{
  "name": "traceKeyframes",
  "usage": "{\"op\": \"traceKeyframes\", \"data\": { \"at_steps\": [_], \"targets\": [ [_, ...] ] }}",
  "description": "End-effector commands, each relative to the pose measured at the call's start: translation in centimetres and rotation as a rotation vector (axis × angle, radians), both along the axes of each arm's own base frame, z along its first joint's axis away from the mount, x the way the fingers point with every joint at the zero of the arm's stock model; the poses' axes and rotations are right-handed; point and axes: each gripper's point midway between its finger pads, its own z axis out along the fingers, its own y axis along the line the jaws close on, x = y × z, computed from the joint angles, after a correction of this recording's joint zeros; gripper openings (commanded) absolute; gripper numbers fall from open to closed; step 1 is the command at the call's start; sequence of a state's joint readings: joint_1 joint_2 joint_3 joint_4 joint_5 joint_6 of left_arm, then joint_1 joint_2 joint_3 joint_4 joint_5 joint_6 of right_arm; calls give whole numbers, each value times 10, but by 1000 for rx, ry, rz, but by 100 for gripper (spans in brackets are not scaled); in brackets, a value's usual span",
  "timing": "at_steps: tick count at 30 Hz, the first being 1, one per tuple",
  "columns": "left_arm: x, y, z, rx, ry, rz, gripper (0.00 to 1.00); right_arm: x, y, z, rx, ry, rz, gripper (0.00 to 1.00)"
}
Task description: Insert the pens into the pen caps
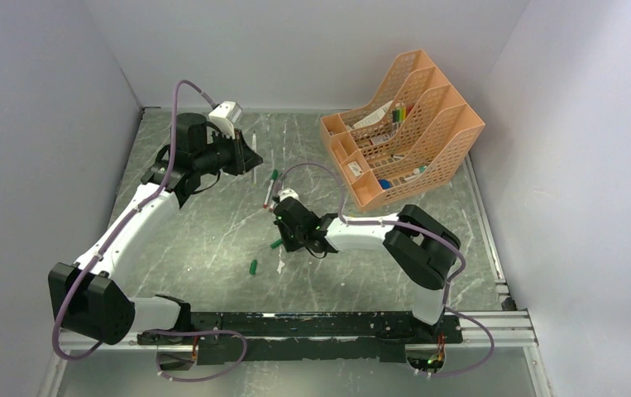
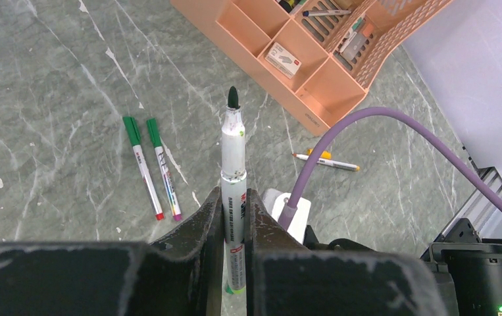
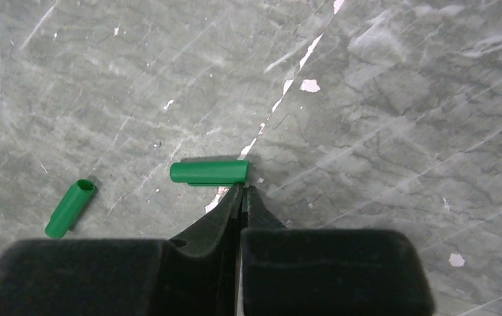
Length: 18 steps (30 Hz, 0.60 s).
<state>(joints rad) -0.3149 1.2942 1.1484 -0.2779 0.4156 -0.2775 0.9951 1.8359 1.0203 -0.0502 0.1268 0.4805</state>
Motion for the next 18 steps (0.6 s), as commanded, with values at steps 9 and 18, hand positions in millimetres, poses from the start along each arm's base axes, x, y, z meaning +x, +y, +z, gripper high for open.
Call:
{"op": "traceKeyframes", "data": {
  "at_steps": [9, 18],
  "targets": [
    [-2, 2, 6, -16, -21, -8, 7, 17, 14, -10, 5, -8, 22, 0],
    [1, 2, 14, -49, -33, 10, 7, 29, 15, 33, 34, -153, -94, 17]
  ]
}}
